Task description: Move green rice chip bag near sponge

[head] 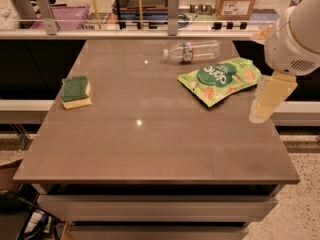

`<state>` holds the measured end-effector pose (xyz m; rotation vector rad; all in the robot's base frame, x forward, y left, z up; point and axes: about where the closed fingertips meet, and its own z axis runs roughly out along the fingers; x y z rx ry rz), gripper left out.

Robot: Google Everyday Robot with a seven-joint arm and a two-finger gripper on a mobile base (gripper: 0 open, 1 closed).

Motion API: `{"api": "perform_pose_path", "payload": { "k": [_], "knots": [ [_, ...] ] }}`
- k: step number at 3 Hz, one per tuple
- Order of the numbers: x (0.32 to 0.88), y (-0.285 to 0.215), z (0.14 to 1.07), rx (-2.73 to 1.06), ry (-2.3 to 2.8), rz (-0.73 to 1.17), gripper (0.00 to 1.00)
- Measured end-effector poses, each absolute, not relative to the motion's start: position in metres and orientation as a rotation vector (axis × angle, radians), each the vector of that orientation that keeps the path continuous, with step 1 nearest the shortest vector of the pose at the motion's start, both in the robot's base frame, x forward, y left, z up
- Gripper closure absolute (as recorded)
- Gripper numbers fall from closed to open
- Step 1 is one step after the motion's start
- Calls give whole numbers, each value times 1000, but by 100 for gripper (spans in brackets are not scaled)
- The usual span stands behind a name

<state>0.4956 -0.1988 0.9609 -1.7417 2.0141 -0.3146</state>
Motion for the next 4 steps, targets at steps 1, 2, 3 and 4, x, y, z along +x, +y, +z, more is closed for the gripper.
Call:
{"api": "perform_pose_path", "payload": {
  "k": [1,2,3,4],
  "knots": [
    [522,-193,951,-1702,1965,-377,0],
    [552,-189,943,-1684,1934,-411,0],
    [579,-188,933,-1685,1949,-376,0],
    [600,-191,916,-1742,1992,-280,0]
  ]
}}
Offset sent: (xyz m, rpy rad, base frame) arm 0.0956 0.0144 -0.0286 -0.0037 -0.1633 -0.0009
